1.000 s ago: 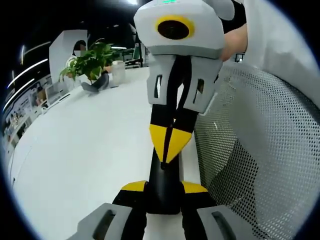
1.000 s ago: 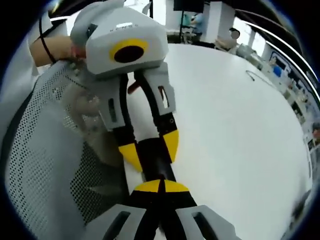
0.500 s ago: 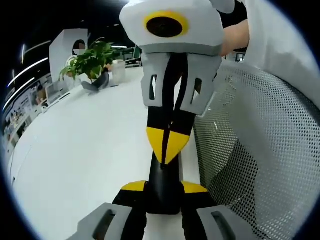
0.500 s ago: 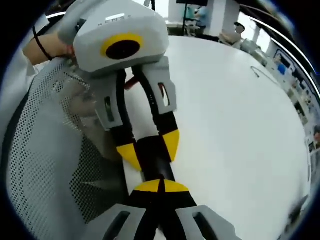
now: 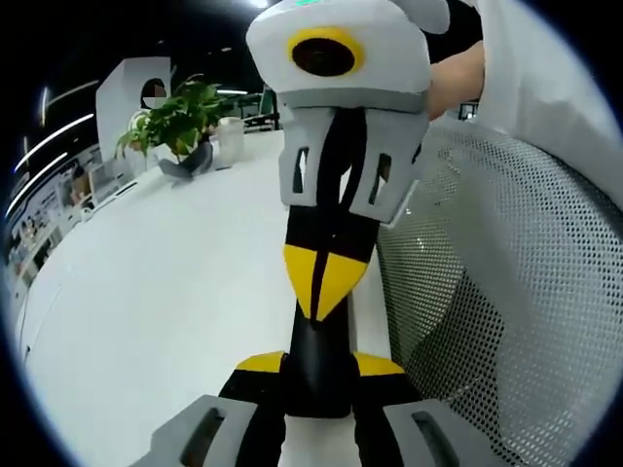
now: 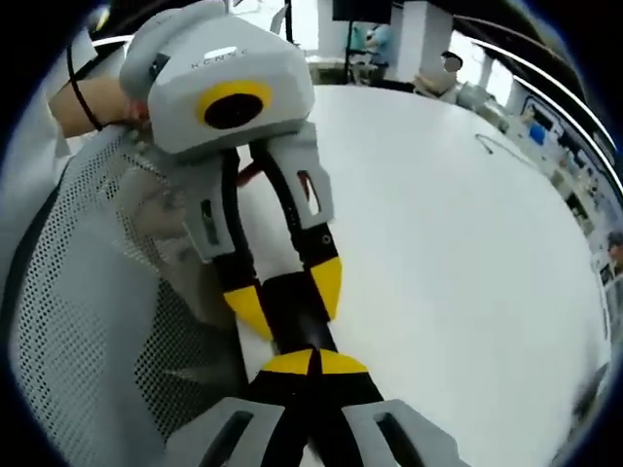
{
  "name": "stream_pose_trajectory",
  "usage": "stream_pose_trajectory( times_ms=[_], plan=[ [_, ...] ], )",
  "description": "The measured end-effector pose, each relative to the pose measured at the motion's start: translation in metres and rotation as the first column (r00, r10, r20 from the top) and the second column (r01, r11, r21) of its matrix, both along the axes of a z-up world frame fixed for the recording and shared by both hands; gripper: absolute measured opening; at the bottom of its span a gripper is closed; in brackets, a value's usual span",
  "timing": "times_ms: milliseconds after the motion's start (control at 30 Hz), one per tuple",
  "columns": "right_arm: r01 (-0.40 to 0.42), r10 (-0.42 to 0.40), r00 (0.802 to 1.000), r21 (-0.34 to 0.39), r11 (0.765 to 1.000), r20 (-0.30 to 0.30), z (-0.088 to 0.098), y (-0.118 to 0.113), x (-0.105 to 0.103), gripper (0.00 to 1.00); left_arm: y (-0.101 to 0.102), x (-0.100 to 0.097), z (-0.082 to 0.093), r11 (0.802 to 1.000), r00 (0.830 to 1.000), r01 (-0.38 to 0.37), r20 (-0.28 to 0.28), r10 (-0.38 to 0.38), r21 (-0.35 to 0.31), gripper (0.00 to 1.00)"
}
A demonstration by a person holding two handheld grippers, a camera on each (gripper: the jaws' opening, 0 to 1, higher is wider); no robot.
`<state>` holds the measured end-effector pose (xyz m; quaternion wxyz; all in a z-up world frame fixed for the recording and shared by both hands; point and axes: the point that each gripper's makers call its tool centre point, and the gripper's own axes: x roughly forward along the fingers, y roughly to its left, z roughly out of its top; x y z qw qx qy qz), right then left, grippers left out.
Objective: Press the specified remote control buttons in sequence, fully releasing each button before pressing the next.
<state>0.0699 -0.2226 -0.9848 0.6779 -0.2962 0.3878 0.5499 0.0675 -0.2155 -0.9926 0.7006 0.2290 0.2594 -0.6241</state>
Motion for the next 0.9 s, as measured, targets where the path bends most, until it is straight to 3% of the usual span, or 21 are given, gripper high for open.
stream_pose_trajectory(
  times_ms=[233, 400, 600, 900],
  plan=[
    [-0.058, 0.058, 0.998, -0.002, 0.998, 0.005, -0.0001, 0.0059, -0.0058, 0.0, 0.0004, -0.0001, 0.0, 1.0, 1.0, 0.003, -0.001, -0.003, -0.002, 0.24],
    [-0.113, 0.113, 0.993, -0.043, 0.993, 0.012, -0.0019, 0.0064, -0.007, 0.0, 0.0004, -0.0006, 0.0, 1.0, 1.0, 0.004, -0.008, -0.004, -0.005, 0.24],
    [-0.087, 0.086, 0.996, -0.07, 0.994, -0.013, -0.0036, 0.0066, -0.0053, 0.0, 0.0005, -0.0005, -0.0001, 1.0, 1.0, 0.005, -0.007, -0.005, -0.003, 0.24],
    [-0.107, 0.113, 0.992, -0.09, 0.99, 0.055, -0.0041, 0.0053, -0.0066, 0.0, 0.0002, -0.0002, -0.0005, 1.0, 1.0, 0.006, -0.001, -0.006, 0.001, 0.24]
  ],
)
